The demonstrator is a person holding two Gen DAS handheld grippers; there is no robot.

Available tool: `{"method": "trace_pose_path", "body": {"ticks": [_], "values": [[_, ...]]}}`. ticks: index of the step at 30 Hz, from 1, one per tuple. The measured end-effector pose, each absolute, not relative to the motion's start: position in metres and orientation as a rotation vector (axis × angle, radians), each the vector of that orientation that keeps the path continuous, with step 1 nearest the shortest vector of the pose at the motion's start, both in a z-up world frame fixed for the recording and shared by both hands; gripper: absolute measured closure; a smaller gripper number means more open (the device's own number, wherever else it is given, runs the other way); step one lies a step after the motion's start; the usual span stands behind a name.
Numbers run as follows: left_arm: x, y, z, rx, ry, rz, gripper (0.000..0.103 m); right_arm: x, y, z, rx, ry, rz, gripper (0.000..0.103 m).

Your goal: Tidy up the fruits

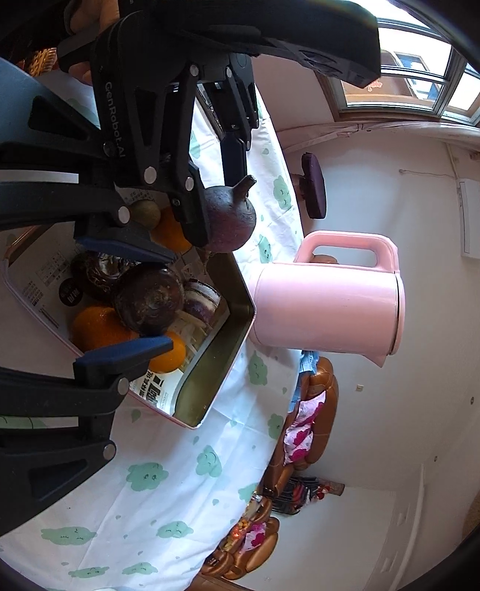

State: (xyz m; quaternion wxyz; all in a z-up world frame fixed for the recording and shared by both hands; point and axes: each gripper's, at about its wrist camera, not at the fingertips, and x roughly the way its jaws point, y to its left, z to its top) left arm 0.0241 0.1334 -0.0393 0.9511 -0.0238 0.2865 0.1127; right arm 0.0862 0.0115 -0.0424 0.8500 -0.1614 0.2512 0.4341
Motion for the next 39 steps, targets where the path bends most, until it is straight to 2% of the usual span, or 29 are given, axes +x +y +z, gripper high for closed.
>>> {"method": "trace_pose_path", "body": {"ticks": [4, 6, 10, 12, 14, 23, 27, 39], "values": [[0.018, 0.135, -0.037, -0.050, 0.568, 0.250, 0.036, 0.086, 0.007, -0.041, -0.321, 0.526, 0.905, 0.046], [0.013, 0.136, -0.033, -0.052, 0.543, 0.262, 0.028, 0.086, 0.002, -0.039, -0.301, 0.513, 0.906, 0.039], [0.003, 0.134, -0.021, -0.062, 0.490, 0.255, 0.021, 0.082, -0.003, -0.036, -0.289, 0.497, 0.900, 0.037], [-0.003, 0.130, -0.013, -0.054, 0.460, 0.258, 0.012, 0.079, -0.006, -0.035, -0.291, 0.490, 0.896, 0.037], [-0.005, 0.127, -0.007, -0.044, 0.437, 0.261, 0.009, 0.077, -0.011, -0.033, -0.284, 0.482, 0.890, 0.037], [-0.007, 0.122, 0.001, -0.047, 0.411, 0.267, 0.009, 0.072, -0.044, -0.008, -0.231, 0.392, 0.791, 0.036], [-0.008, 0.118, 0.003, -0.043, 0.399, 0.267, 0.005, 0.072, -0.057, 0.000, -0.211, 0.356, 0.737, 0.029], [-0.010, 0.108, 0.004, -0.029, 0.395, 0.261, 0.005, 0.070, -0.068, 0.002, -0.187, 0.346, 0.725, 0.028]]}}
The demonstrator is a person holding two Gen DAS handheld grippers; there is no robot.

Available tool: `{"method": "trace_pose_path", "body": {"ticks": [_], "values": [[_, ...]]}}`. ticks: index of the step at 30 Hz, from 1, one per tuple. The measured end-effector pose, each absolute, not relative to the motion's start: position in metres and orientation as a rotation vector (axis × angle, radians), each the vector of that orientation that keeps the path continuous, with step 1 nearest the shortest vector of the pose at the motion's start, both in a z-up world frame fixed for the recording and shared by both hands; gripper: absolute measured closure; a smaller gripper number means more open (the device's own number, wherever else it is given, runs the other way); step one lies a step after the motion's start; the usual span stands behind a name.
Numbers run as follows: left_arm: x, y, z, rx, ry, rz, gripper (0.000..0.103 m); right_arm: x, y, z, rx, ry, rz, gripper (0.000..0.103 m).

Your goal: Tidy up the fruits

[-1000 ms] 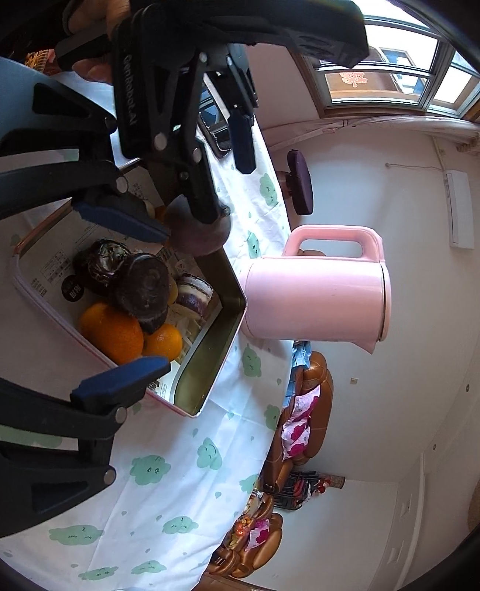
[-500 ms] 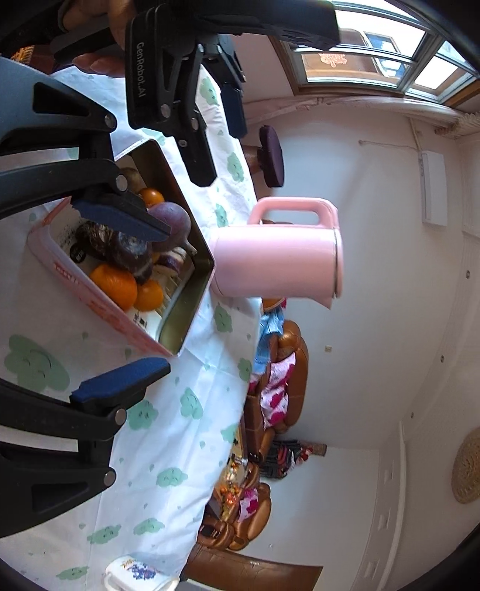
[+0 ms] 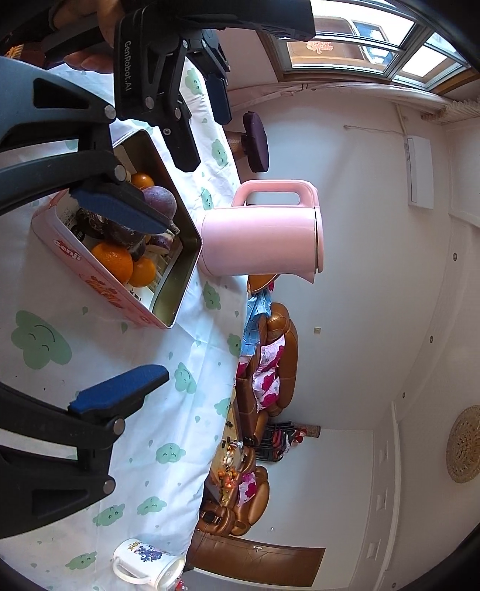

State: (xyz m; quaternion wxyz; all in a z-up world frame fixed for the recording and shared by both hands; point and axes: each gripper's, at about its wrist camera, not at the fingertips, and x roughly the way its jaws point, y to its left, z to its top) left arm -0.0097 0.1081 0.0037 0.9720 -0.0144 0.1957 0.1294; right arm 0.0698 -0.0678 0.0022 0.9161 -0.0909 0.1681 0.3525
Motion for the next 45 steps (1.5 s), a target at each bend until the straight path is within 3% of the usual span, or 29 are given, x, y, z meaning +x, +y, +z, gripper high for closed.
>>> {"method": "trace_pose_path", "body": {"ticks": [45], "values": [[-0.008, 0.101, 0.006, -0.029, 0.396, 0.256, 0.000, 0.069, -0.091, 0.008, -0.169, 0.317, 0.680, 0.028]]}}
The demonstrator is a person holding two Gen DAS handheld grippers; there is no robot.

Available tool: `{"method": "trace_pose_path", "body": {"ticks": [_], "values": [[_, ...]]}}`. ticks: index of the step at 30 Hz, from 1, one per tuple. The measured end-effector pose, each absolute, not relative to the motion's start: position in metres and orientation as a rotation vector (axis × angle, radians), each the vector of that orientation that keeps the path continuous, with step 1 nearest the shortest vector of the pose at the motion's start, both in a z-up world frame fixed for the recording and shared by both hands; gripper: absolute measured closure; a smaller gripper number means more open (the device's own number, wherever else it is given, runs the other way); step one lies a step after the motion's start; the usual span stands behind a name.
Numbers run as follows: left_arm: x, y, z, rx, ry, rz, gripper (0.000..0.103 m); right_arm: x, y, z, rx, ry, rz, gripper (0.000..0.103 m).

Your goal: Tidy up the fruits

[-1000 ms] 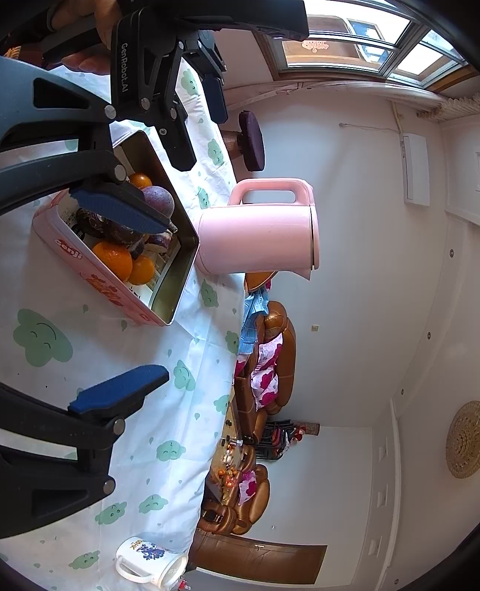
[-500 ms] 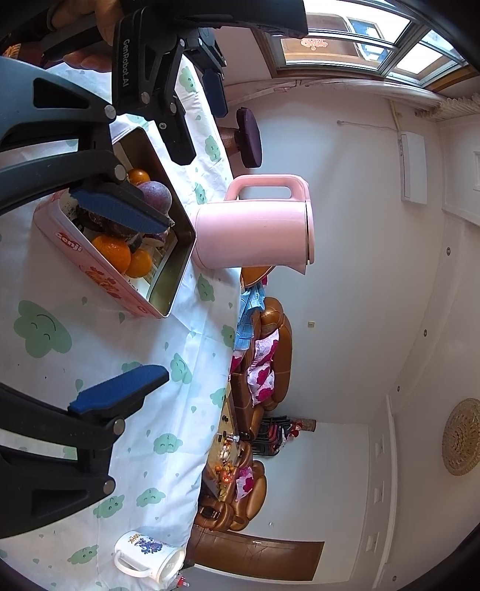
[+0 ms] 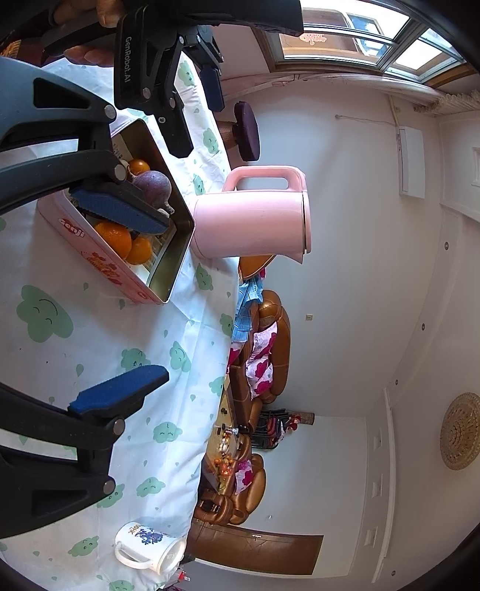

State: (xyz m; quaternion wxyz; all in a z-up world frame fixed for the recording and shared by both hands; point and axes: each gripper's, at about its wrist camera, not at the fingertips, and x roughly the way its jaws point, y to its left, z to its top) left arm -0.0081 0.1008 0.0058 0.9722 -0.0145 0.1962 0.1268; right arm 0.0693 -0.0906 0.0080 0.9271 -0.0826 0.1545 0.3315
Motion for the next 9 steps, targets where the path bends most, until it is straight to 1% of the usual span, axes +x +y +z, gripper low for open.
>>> {"method": "trace_pose_path", "body": {"ticks": [9], "values": [[-0.0063, 0.0991, 0.0030, -0.025, 0.412, 0.247, 0.000, 0.0710, -0.0944, 0.0043, -0.175, 0.332, 0.672, 0.028]]}}
